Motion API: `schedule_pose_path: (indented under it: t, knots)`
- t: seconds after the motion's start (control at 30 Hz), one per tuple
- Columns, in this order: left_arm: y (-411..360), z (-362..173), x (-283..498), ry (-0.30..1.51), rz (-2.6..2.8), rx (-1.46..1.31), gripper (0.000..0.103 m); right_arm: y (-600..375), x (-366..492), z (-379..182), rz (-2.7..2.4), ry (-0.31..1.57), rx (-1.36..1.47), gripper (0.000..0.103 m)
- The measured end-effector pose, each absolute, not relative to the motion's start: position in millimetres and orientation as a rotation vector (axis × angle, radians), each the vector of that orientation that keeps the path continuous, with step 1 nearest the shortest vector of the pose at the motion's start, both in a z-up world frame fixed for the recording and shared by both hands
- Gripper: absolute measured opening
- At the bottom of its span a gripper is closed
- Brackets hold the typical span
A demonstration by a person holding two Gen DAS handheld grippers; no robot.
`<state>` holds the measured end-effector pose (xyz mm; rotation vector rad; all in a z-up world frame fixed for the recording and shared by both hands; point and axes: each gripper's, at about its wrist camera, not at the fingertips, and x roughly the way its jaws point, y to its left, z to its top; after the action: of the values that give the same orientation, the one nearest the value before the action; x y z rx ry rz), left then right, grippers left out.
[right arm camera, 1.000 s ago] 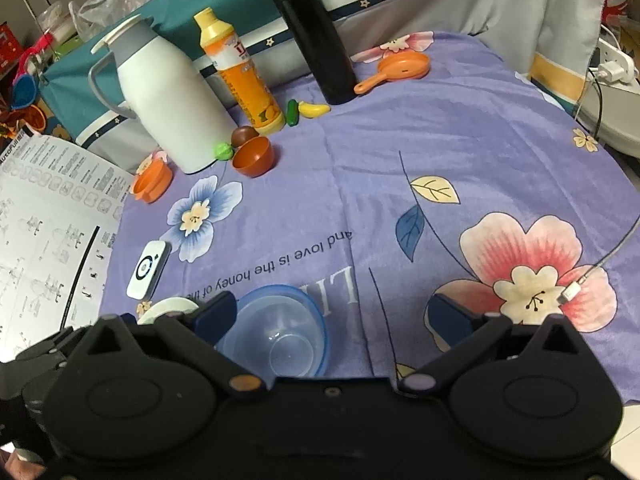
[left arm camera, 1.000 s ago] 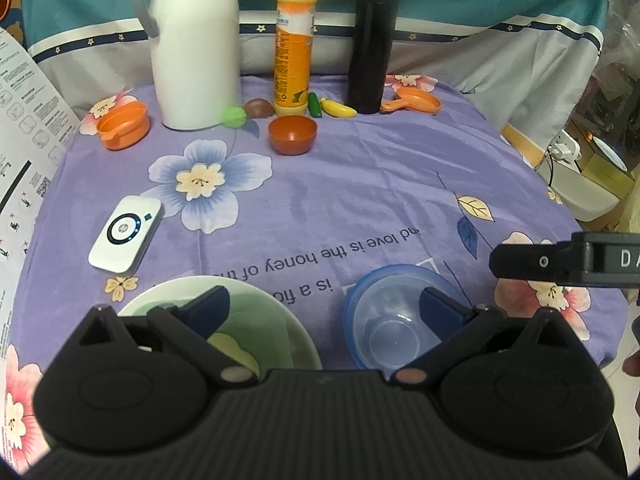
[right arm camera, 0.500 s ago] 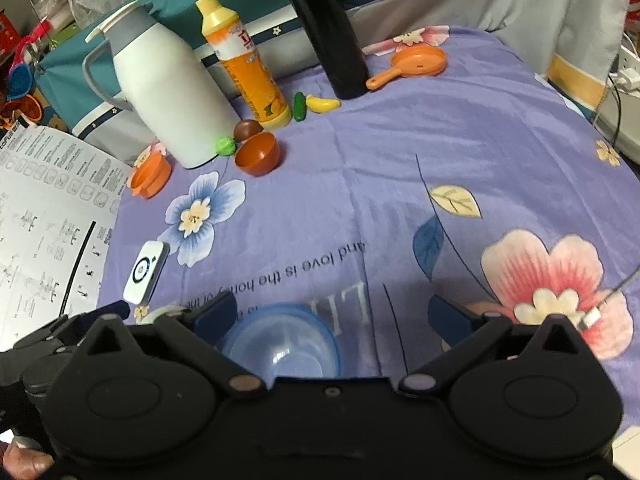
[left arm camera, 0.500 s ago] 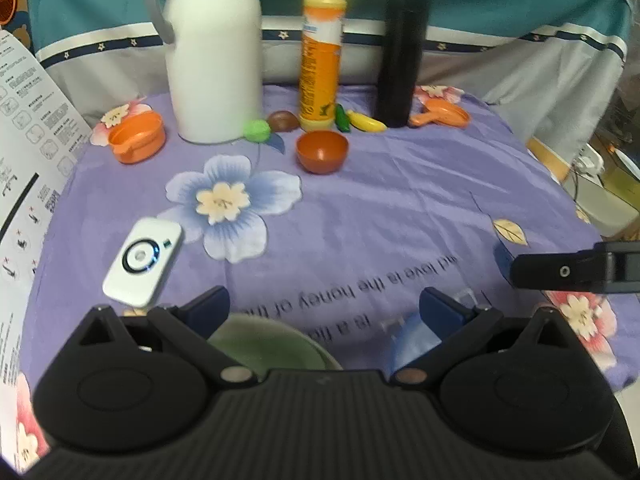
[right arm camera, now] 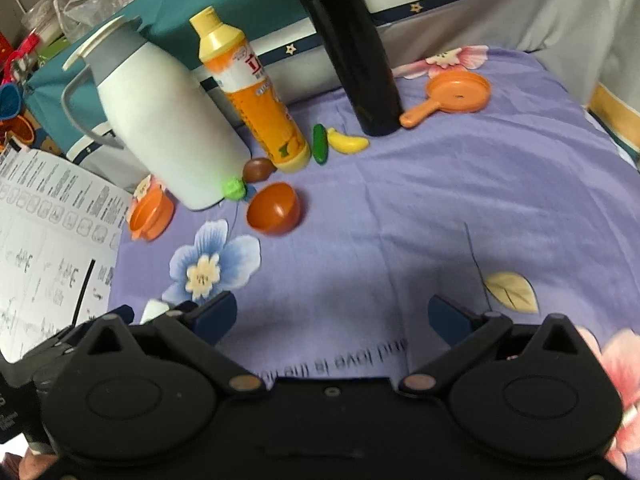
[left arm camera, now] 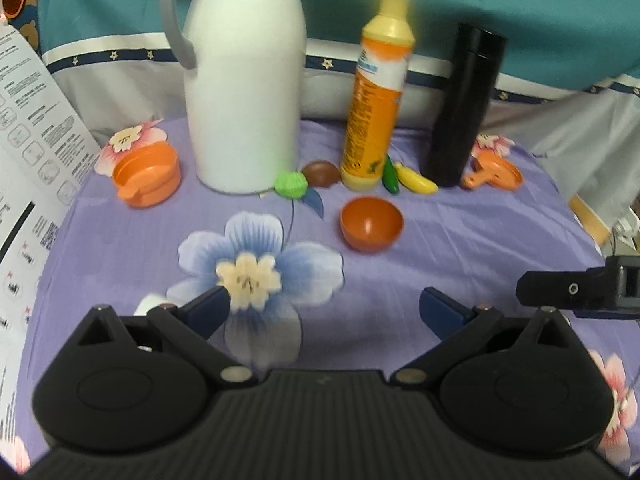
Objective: Organize plates and bowls
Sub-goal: 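Close both grippers on the rim of the orange bowl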
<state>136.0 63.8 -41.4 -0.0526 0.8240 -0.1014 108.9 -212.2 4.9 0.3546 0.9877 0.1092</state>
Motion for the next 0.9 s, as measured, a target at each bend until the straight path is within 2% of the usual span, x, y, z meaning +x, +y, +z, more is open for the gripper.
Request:
schedule_pose_path:
  t: [0.23, 0.37, 0.43, 0.57, 0.63, 0.83, 0.9]
  knots:
    - [56, -56, 182, 0.835, -0.081, -0.019, 0.103, -201, 169, -8, 0.119, 1.003, 0.4, 0.103]
    - [53, -67, 203, 0.843, -0.085, -0.017, 0.099, -195, 199, -19, 0.112, 1.016, 0.419, 0.103]
    - [51, -73, 214, 0.849, -0.093, -0.014, 0.095, -192, 211, -26, 0.112, 1.025, 0.418, 0.093]
    - [48, -86, 229, 0.867, -0.1, -0.021, 0.085, -184, 232, -38, 0.121, 1.034, 0.409, 0.08]
    - [48, -91, 236, 0.877, -0.108, -0.038, 0.081, -179, 240, -44, 0.127, 1.032, 0.397, 0.065]
    - [40, -105, 248, 0.905, -0.125, -0.036, 0.068, -165, 256, -59, 0.147, 1.045, 0.365, 0.046]
    - [39, -109, 251, 0.914, -0.129, -0.04, 0.063, -161, 262, -65, 0.15, 1.042, 0.365, 0.044]
